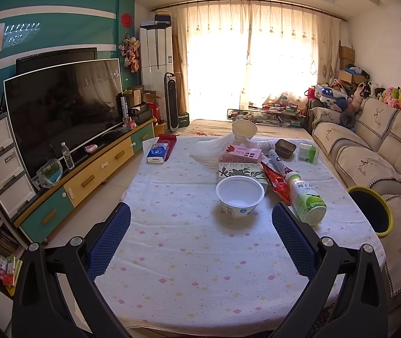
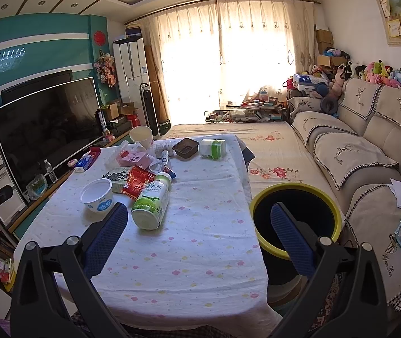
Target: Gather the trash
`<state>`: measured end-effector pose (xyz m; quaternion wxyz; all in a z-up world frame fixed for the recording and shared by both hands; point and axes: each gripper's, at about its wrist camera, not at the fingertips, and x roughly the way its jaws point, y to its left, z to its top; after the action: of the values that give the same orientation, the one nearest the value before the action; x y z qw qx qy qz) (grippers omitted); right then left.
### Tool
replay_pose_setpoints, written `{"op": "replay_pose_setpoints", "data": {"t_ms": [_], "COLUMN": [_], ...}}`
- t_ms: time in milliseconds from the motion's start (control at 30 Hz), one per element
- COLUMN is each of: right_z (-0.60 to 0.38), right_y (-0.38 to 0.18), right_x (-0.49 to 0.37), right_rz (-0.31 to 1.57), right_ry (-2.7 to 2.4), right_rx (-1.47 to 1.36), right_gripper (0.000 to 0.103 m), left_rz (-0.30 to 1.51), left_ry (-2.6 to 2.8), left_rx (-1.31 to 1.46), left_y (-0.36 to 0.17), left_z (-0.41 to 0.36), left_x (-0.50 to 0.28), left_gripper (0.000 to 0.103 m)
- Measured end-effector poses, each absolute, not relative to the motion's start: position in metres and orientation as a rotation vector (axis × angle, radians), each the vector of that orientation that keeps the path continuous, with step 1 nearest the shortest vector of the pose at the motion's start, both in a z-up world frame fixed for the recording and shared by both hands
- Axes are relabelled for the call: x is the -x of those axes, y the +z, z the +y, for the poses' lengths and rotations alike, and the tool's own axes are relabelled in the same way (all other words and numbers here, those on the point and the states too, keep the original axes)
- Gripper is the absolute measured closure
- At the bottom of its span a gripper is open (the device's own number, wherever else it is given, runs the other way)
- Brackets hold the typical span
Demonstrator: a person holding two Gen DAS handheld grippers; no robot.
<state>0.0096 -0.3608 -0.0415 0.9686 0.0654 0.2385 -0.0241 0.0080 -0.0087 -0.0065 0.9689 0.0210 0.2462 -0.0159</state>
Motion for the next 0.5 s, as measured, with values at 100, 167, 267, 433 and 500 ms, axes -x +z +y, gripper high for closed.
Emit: {"op": "replay_pose_setpoints", "data": {"t_ms": [100, 167, 267, 433, 500], "right_z": [-0.3611, -0.3612, -0.3611, -0.3608, -0.3614], "right_y": [-0.0416, -0.0416, -0.0414, -0.0435, -0.0430], "right_x": [-0.0094, -0.0095, -0.0090, -0.0088, -0.0092], "right_rz": [0.482, 0.482, 0.481, 0.485, 0.484], "right_ry": [-0.048, -0.049, -0.046, -0.049, -0.049], "right_rx": [-0.133, -0.133, -0.131, -0.135, -0.135], "right_gripper": [0.006, 0.006, 0.006, 0.006, 0.006], "left_rz": [0.499, 0.498, 0.499, 0.499, 0.500], "left_ry": [-0.032, -0.032, -0.033, -0.032, -0.032], "left_rx": [-0.042, -0.042, -0.041, -0.042, -0.042], "left_y": [-0.0071, -0.0073, -0.0072, -0.0077, -0.0078], "left_z": [-0.0092, -0.0092, -0.0089, -0.0093, -0.0094], "left_x": [-0.0091, -0.0090, -0.0091, -0.0091, -0.0091], "left_gripper": [0.004, 0.004, 0.004, 0.004, 0.004]}}
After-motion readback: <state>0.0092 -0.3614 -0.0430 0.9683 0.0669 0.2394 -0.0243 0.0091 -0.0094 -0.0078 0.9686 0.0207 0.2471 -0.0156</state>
